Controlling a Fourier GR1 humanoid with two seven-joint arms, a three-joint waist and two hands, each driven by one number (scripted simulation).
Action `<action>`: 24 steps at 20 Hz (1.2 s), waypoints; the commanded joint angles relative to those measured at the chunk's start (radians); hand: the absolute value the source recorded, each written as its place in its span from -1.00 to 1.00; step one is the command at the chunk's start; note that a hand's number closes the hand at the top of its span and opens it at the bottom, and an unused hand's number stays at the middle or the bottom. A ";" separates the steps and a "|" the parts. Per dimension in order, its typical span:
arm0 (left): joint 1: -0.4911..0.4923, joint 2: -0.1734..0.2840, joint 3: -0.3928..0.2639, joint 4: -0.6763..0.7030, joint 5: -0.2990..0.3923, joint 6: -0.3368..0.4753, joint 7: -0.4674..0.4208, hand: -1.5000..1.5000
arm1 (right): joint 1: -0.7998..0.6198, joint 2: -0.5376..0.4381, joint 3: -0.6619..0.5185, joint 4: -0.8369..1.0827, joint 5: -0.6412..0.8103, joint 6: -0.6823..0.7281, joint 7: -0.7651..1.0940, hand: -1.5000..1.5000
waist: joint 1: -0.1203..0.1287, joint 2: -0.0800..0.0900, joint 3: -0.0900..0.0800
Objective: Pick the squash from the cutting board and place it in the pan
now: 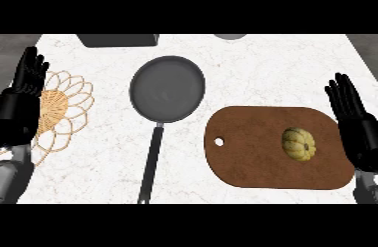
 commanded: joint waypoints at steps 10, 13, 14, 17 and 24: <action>0.080 -0.124 -0.028 0.026 0.138 -0.027 0.164 0.00 | 0.074 -0.070 -0.305 0.009 -0.099 0.450 -0.711 1.00 | -0.019 0.033 0.000; 0.069 -0.136 -0.052 0.015 0.139 -0.033 0.195 0.00 | 0.174 -0.110 -0.353 0.175 -0.014 0.551 -0.913 -1.00 | -0.006 0.038 -0.001; 0.079 -0.108 -0.045 -0.017 0.145 -0.050 0.212 0.00 | 0.164 -0.126 -0.374 0.252 0.018 0.550 -0.956 -1.00 | 0.018 0.038 0.000; 0.070 -0.129 -0.053 -0.016 0.137 -0.040 0.212 0.00 | 0.167 -0.184 -0.429 0.334 0.067 0.552 -1.062 -1.00 | 0.017 0.035 -0.004; 0.074 -0.152 -0.076 -0.037 0.122 -0.021 0.246 0.00 | 0.160 -0.232 -0.407 0.261 0.220 0.430 -1.101 -1.00 | 0.020 0.031 -0.006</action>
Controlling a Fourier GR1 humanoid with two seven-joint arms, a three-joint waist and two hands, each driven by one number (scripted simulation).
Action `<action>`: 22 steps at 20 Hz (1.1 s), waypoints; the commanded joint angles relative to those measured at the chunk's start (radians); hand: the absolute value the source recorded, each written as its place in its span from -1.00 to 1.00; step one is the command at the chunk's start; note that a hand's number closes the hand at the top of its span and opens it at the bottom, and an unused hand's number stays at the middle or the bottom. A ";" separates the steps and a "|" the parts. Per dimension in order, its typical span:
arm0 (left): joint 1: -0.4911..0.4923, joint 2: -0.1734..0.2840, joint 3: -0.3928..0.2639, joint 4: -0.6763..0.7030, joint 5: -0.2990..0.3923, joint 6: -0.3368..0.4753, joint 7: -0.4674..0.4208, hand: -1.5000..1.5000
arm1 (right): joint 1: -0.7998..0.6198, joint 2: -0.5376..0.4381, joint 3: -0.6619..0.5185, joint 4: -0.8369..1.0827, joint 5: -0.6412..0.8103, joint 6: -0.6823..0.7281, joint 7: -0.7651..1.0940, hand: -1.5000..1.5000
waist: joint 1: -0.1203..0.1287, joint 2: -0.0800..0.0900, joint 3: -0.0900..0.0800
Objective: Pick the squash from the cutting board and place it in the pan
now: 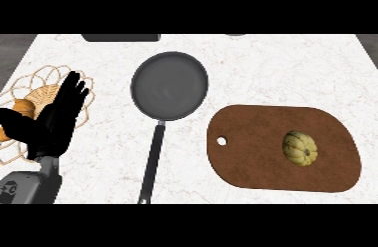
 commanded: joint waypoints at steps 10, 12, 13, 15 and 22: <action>-0.015 -0.001 0.024 -0.030 -0.018 -0.001 0.050 0.00 | -0.002 -0.090 0.073 -0.219 0.379 -0.168 0.034 -1.00 | 0.003 -0.003 -0.005; -0.028 -0.019 0.007 -0.003 -0.035 0.005 0.047 0.00 | 0.022 -0.136 0.087 -0.249 0.444 -0.154 0.081 -1.00 | -0.002 -0.002 -0.005; -0.007 -0.017 0.002 -0.055 -0.039 0.022 0.065 0.00 | 0.044 -0.120 0.119 -0.293 0.513 -0.206 0.123 -1.00 | 0.002 -0.004 -0.006; 0.025 0.011 0.033 -0.036 0.002 -0.049 0.023 0.00 | 0.063 -0.174 0.151 -0.226 0.593 -0.173 0.121 -1.00 | 0.012 -0.001 -0.006; 0.027 -0.024 0.052 -0.030 -0.034 -0.036 0.032 0.00 | 0.166 -0.068 0.194 -0.383 0.791 -0.261 0.189 -1.00 | -0.006 -0.003 -0.005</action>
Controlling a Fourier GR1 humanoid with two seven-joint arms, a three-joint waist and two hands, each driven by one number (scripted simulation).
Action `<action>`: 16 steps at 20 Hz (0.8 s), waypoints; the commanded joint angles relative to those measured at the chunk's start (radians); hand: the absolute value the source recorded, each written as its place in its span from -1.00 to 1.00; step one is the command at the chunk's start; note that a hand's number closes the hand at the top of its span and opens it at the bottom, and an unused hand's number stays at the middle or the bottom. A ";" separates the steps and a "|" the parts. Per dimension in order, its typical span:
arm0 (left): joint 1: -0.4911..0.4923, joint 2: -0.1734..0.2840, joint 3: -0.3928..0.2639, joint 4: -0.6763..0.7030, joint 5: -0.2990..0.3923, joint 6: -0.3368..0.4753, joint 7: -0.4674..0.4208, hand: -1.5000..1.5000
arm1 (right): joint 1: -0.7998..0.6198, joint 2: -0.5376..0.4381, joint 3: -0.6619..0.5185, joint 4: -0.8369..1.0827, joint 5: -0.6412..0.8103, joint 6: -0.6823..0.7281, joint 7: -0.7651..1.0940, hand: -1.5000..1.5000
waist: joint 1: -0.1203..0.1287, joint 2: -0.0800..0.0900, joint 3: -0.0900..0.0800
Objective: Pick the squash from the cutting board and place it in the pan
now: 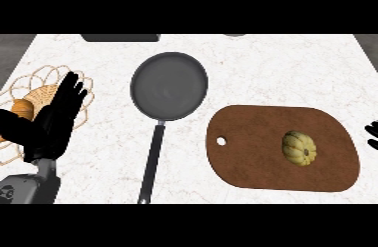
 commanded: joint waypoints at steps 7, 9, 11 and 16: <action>-0.021 -0.012 0.025 -0.009 -0.025 -0.025 0.030 0.00 | 0.111 0.138 -0.014 -0.186 0.268 -0.149 0.160 -1.00 | -0.006 0.000 0.000; 0.018 -0.003 0.039 -0.070 -0.023 -0.032 0.050 0.00 | 0.126 0.135 -0.057 -0.184 0.286 -0.143 0.141 -1.00 | -0.002 -0.001 0.000; 0.034 -0.035 0.048 -0.031 -0.041 -0.042 0.006 0.00 | 0.152 0.178 -0.066 -0.254 0.274 -0.100 0.140 -1.00 | -0.003 0.000 0.000; -0.004 -0.035 0.064 -0.056 -0.042 -0.052 0.074 0.00 | 0.150 0.271 0.028 -0.376 0.374 -0.048 0.227 -1.00 | 0.000 0.000 0.000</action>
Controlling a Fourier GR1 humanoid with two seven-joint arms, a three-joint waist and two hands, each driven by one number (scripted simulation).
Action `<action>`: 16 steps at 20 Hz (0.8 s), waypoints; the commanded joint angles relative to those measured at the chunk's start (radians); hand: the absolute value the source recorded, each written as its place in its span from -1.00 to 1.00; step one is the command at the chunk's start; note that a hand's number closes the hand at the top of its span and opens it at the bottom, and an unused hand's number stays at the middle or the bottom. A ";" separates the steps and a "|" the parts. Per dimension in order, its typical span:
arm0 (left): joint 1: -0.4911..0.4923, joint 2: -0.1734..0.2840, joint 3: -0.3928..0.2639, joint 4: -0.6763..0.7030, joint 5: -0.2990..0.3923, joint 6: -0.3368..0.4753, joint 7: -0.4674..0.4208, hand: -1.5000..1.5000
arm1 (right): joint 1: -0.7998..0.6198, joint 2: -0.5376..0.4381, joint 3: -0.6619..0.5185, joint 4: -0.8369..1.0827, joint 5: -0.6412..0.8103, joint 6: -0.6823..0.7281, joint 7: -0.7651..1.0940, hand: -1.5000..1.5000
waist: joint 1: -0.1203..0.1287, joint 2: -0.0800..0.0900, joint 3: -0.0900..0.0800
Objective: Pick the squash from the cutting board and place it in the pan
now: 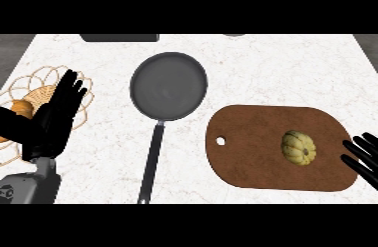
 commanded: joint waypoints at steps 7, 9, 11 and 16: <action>0.015 -0.031 0.024 -0.033 -0.052 -0.022 0.017 0.00 | -0.065 0.117 0.035 -0.035 0.180 0.108 0.130 -1.00 | 0.005 0.001 0.000; -0.017 -0.081 -0.011 0.030 -0.085 -0.002 -0.030 0.00 | -0.100 0.141 0.052 -0.075 0.200 0.140 0.201 -1.00 | 0.003 0.001 0.000; 0.024 -0.005 0.075 -0.046 -0.012 -0.079 0.032 0.00 | -0.106 0.156 0.054 -0.048 0.230 0.142 0.181 -1.00 | 0.006 0.000 0.000; -0.025 -0.060 0.060 -0.010 -0.071 -0.039 0.053 0.00 | -0.159 0.215 0.085 0.042 0.274 0.110 0.136 -1.00 | 0.005 0.001 0.000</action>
